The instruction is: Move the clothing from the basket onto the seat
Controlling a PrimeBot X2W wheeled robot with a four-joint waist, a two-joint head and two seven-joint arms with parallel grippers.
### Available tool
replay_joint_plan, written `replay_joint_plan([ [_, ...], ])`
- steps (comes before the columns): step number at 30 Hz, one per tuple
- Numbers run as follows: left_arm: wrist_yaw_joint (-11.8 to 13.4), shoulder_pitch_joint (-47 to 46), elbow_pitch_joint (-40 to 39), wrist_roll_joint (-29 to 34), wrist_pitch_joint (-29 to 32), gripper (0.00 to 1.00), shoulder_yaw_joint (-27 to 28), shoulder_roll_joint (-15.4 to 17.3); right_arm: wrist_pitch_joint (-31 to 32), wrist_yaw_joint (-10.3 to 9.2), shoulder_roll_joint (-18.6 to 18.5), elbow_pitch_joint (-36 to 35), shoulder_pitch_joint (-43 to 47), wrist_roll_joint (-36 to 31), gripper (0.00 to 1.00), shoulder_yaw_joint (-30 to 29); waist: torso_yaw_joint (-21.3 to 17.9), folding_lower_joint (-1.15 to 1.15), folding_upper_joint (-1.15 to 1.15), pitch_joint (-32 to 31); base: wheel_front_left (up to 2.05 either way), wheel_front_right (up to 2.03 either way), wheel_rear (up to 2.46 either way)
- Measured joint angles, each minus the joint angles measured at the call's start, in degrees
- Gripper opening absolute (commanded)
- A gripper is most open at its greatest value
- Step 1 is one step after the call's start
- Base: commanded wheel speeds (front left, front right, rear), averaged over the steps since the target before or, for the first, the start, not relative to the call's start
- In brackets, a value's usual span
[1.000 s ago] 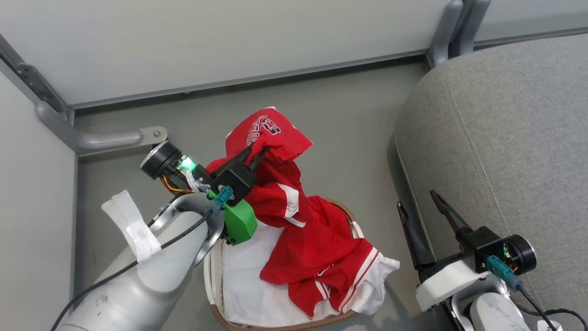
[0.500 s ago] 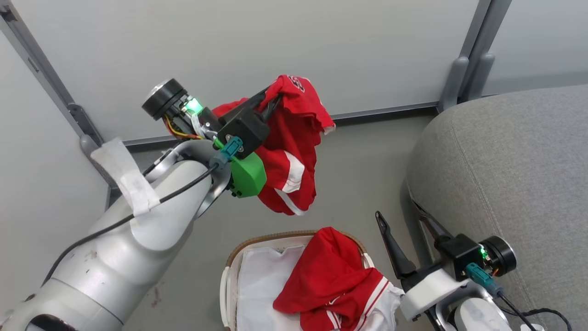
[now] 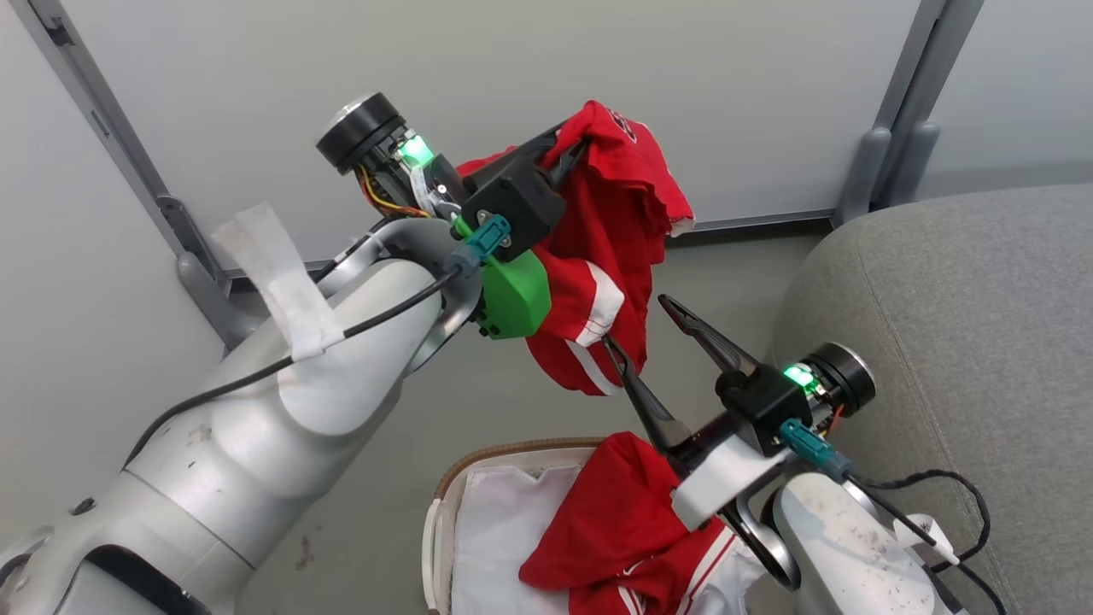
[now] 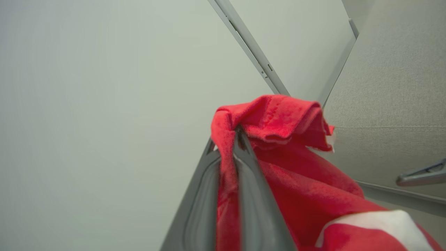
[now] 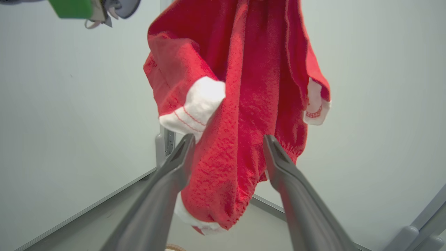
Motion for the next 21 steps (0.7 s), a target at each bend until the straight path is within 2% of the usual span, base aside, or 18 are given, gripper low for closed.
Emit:
replay_joint_plan([
  [15, 0.0, -1.6, 0.2, -4.5, -0.3, 0.00, -3.9, -3.1, 0.0, 0.00, 0.0, 8.3, -8.5, 4.7, 0.98, 1.3, 3.8, 0.00, 0.00, -0.7, 0.00, 0.00, 0.00],
  [16, 0.0, -1.6, 0.2, -4.7, -0.4, 0.00, -4.1, -3.2, 0.0, 0.00, 0.0, 9.0, -8.9, 5.4, 0.64, 1.2, 4.0, 0.00, 0.00, -0.8, 0.00, 0.00, 0.00],
  [19, 0.0, -1.6, 0.3, -5.5, -0.7, 0.00, -4.7, -3.4, 0.0, 0.00, 0.0, 10.6, -9.8, 6.2, 0.00, 1.2, 4.3, 0.00, 0.00, -0.9, 0.00, 0.00, 0.00],
  [21, 0.0, -1.4, 0.3, -6.1, -1.0, 0.00, -4.8, -3.4, 0.0, 0.00, 0.0, 11.3, -10.2, 6.5, 0.00, 1.2, 4.4, 0.00, 0.00, -1.1, 0.00, 0.00, 0.00],
])
